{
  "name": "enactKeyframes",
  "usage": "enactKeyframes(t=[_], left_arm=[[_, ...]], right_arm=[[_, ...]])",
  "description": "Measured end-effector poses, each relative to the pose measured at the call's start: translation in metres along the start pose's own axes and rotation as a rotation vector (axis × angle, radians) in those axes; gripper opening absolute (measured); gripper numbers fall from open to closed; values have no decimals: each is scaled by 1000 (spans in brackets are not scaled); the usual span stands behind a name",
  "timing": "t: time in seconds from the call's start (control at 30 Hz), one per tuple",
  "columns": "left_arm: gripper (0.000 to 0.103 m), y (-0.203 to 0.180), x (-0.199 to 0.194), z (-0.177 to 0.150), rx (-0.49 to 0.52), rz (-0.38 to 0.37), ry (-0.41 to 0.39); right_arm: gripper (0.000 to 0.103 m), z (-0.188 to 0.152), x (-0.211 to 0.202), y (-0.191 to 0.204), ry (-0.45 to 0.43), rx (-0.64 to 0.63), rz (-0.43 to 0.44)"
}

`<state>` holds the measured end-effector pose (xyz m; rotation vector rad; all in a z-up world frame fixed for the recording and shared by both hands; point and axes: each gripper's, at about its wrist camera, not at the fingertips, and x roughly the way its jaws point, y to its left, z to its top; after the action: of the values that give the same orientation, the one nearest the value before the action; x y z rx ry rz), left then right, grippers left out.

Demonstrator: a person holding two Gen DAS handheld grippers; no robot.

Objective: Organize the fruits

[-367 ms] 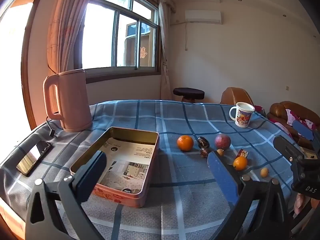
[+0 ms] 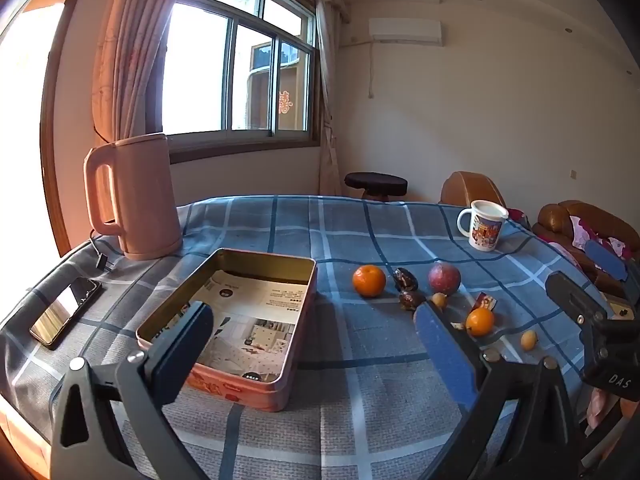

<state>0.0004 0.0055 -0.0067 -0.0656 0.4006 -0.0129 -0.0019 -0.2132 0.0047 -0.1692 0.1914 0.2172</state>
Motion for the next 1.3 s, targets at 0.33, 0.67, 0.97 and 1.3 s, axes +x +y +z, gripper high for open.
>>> enactKeyframes(t=[0.33, 0.67, 0.97, 1.3], left_arm=[[103, -8, -1, -3, 23, 11, -5], [103, -8, -1, -3, 21, 14, -4], [103, -7, -1, -3, 20, 14, -2], [103, -7, -1, -4, 20, 13, -4]], right_arm=[[102, -5, 0, -1, 0, 8, -19], [102, -7, 2, -4, -10, 14, -58], [102, -9, 1, -3, -14, 10, -56], [102, -10, 1, -3, -12, 12, -56]])
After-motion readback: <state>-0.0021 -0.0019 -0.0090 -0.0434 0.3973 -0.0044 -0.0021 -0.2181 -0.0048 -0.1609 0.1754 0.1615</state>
